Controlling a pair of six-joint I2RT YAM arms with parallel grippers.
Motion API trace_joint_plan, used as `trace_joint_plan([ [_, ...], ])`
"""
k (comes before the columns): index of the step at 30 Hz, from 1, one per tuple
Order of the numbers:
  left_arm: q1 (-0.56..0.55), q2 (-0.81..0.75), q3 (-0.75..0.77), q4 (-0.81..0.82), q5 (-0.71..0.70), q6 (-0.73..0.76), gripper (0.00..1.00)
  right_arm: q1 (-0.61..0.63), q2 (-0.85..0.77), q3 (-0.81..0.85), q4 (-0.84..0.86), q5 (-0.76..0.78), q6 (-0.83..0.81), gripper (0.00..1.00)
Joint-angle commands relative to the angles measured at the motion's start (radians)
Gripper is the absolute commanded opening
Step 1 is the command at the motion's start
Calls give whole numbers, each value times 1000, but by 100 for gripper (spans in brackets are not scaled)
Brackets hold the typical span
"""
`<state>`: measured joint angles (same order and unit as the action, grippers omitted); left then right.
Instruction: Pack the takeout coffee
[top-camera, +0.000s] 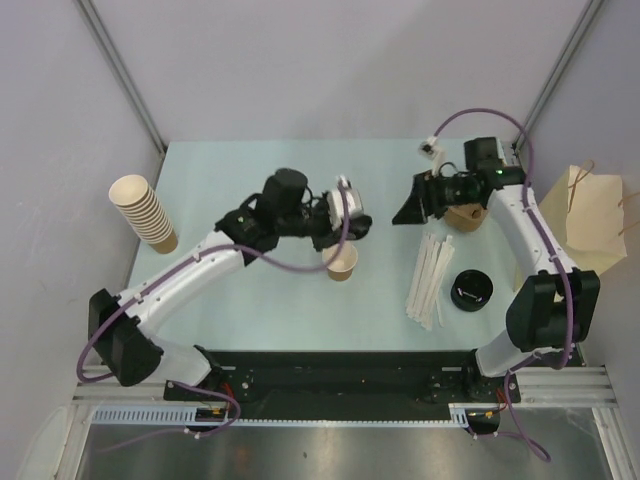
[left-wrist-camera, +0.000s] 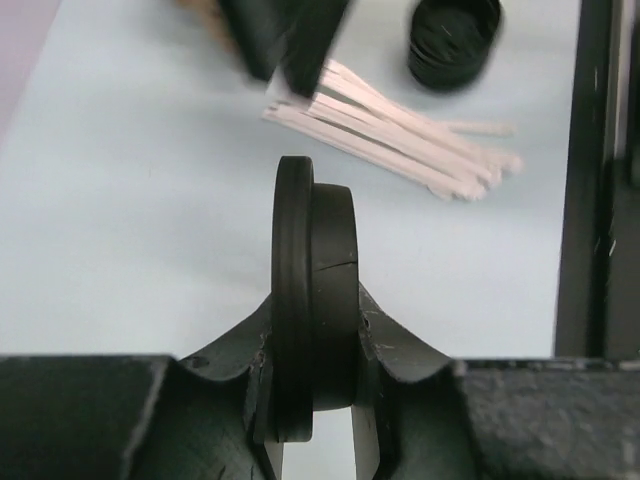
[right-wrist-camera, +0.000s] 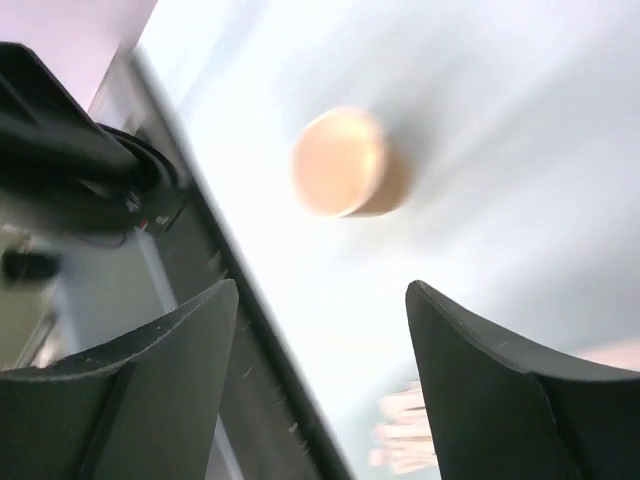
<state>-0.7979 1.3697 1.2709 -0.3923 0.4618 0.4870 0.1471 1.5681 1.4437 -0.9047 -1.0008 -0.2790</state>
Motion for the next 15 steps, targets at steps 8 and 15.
trace_joint_plan([
  [8,236,29,-91,439,198,-985,4,69,-134,31,326,281,257,69],
  [15,295,8,-197,609,129,-1220,1,115,-112,49,395,303,398,64],
])
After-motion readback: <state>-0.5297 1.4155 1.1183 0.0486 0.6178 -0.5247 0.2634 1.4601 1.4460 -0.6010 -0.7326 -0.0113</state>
